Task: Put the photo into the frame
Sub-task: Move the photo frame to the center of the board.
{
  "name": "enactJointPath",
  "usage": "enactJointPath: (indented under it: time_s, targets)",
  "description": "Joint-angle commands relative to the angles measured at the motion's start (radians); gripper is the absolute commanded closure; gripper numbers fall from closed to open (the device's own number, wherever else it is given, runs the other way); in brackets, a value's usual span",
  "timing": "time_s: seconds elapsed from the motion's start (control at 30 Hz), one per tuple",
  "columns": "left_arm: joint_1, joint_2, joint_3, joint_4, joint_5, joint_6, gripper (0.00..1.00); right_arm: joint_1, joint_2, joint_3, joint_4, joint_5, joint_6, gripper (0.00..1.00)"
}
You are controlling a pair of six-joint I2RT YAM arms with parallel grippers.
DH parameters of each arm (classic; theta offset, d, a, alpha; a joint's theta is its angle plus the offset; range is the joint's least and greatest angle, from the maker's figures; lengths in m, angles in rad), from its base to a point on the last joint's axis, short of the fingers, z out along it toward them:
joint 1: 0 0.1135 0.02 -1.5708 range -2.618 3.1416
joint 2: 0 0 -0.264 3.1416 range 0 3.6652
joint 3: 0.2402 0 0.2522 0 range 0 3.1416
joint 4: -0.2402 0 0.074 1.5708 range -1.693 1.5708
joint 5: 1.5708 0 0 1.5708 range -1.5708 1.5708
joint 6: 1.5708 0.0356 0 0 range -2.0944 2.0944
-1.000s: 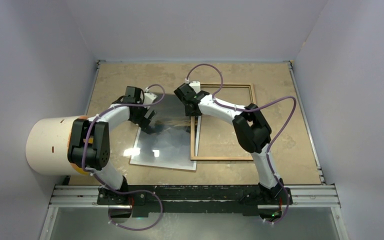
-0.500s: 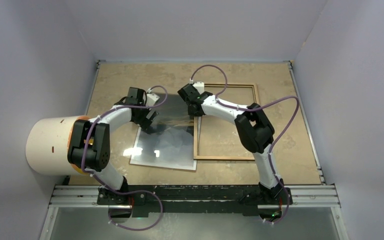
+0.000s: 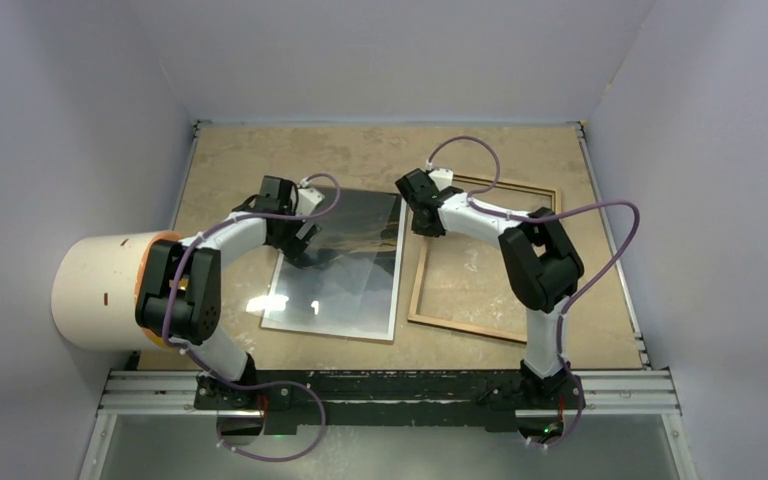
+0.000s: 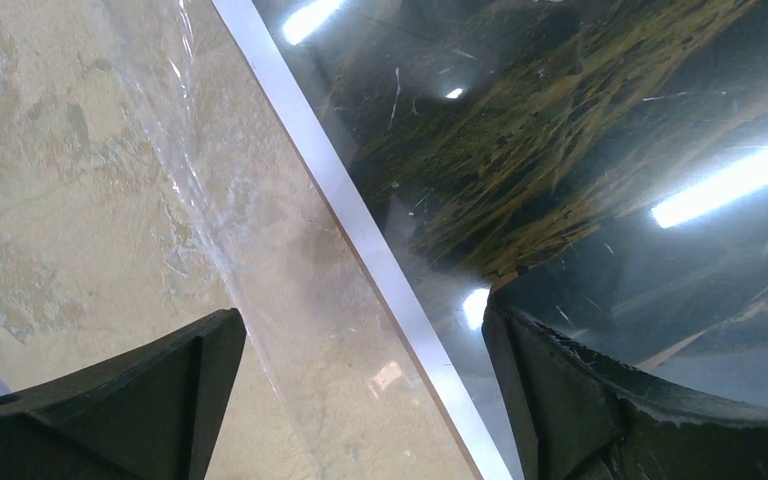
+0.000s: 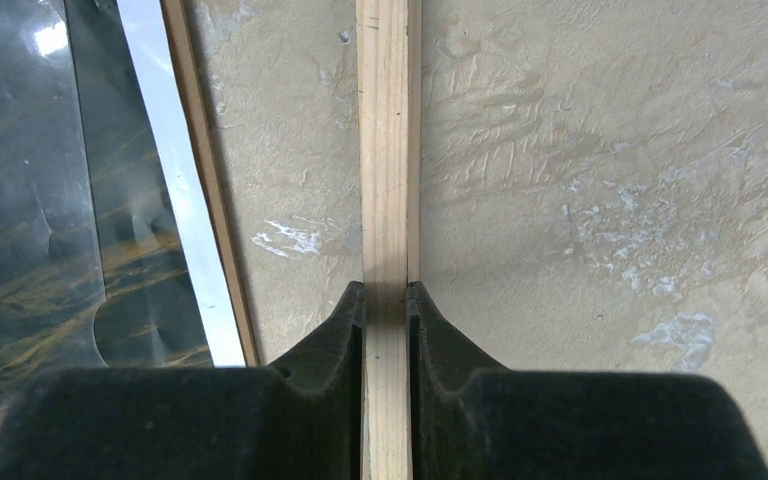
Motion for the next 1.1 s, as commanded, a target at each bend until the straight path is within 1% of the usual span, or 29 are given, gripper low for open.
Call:
enactJointPath:
  time_s: [0.0, 0.13, 0.17, 0.33, 0.43, 0.6, 0.77, 0.8, 0.83, 0.87, 0.93, 1.0, 1.07]
  targets:
    - [-0.017, -0.020, -0.030, -0.023, 0.020, 0.001, 0.00, 0.011, -0.036, -0.050, 0.007, -0.017, -0.010, 0.99]
    - [-0.022, -0.033, -0.019, -0.050, 0.055, -0.012, 0.00, 0.012, -0.038, -0.069, 0.084, -0.110, -0.133, 0.98]
    - [-0.024, -0.033, -0.015, -0.057, 0.063, -0.016, 0.00, 0.011, -0.033, -0.068, 0.091, -0.155, -0.160, 0.98]
    - [-0.028, -0.033, -0.002, -0.069, 0.087, -0.027, 0.00, 0.017, -0.034, -0.094, 0.101, -0.240, -0.248, 0.98]
    - [-0.030, -0.026, 0.002, -0.070, 0.088, -0.030, 0.00, 0.026, -0.051, -0.119, 0.109, -0.246, -0.260, 0.98]
    - [-0.032, -0.025, 0.018, -0.083, 0.089, -0.036, 0.00, 0.030, -0.086, -0.150, 0.124, -0.252, -0.220, 0.98]
    - [-0.032, -0.039, 0.044, -0.109, 0.132, -0.036, 0.00, 0.041, -0.079, -0.126, 0.090, -0.282, -0.260, 0.96]
    - [-0.032, -0.041, 0.051, -0.118, 0.139, -0.036, 0.00, 0.042, -0.075, -0.118, 0.071, -0.285, -0.266, 0.93]
    - [-0.032, -0.050, 0.075, -0.141, 0.170, -0.036, 0.00, 0.042, -0.063, -0.086, 0.024, -0.276, -0.283, 0.77]
    - [-0.032, -0.061, 0.089, -0.154, 0.189, -0.034, 0.00, 0.042, -0.061, -0.068, -0.008, -0.274, -0.272, 0.69]
    - [-0.032, -0.093, 0.122, -0.163, 0.203, -0.026, 0.00, 0.041, -0.082, -0.044, -0.040, -0.273, -0.257, 0.57]
    - [-0.030, -0.100, 0.181, -0.181, 0.185, -0.017, 0.00, 0.041, -0.105, -0.014, -0.057, -0.253, -0.235, 0.44]
    - [-0.018, -0.083, 0.260, -0.204, 0.151, -0.011, 0.00, 0.041, -0.119, 0.027, -0.078, -0.251, -0.210, 0.37]
